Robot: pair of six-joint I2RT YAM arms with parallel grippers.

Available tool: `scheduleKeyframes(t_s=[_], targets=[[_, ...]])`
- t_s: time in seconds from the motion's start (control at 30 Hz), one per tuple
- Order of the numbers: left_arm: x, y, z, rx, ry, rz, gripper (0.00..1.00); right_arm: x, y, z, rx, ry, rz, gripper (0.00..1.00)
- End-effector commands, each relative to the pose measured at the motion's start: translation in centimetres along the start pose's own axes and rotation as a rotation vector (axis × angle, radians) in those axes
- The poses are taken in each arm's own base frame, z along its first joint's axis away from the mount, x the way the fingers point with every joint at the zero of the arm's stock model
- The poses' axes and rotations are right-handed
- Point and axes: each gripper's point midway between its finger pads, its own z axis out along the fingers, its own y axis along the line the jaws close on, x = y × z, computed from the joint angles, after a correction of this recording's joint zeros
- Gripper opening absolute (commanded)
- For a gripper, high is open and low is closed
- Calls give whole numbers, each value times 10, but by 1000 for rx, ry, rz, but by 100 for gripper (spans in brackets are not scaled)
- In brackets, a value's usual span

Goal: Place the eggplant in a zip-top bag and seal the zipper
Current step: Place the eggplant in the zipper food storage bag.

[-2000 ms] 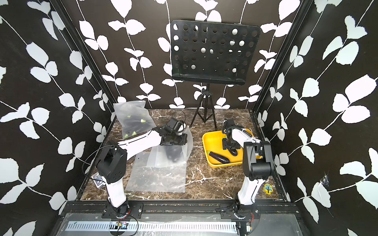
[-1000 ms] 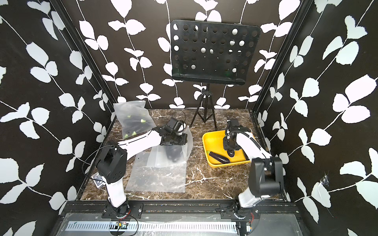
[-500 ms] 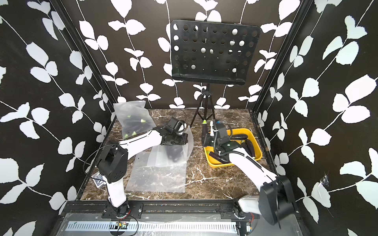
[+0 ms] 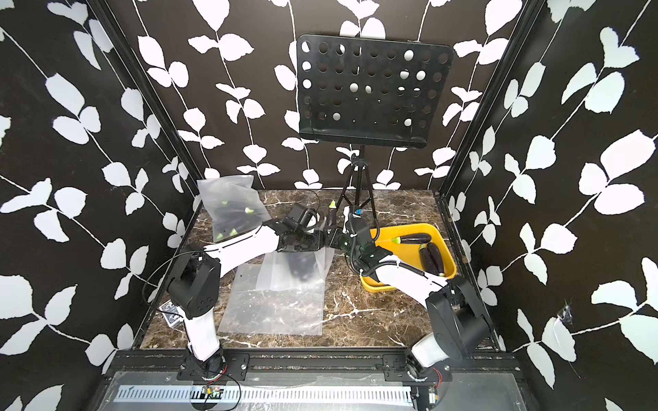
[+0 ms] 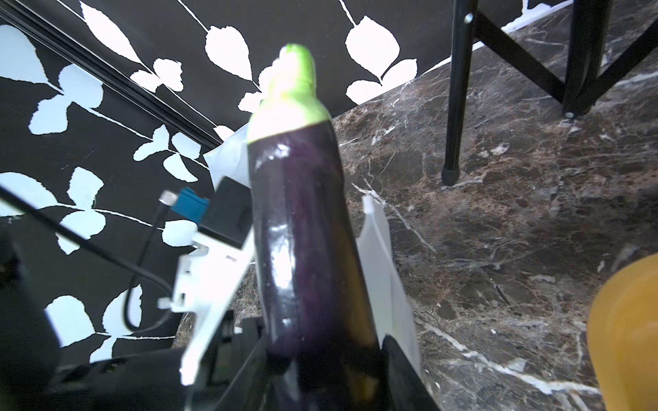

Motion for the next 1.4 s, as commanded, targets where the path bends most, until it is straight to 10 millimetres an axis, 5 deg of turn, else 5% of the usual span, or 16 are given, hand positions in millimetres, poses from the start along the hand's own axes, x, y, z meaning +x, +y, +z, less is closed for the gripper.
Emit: scheduleKeyframes(t_s=[0.0, 0.57, 0.83, 0.97, 1.07, 1.23, 1.37], targets=[[-16, -10, -32, 31, -70, 0, 0, 24, -11, 0, 16, 24, 34, 21], [-21, -16, -38, 42, -67, 11, 0, 79, -20, 2, 68, 244, 71, 21], [-20, -21, -42, 51, -65, 32, 0, 97, -19, 20, 91, 369, 103, 23], [-15, -20, -45, 41, -59, 40, 0, 94, -17, 26, 106, 378, 96, 34], [-10, -17, -45, 33, -53, 39, 0, 84, -8, 25, 103, 390, 66, 54], [-8, -10, -41, 16, -60, 27, 0, 60, 5, 4, 91, 398, -1, 76], [-8, -6, -37, 7, -60, 28, 0, 44, 0, -20, 91, 381, -20, 77]])
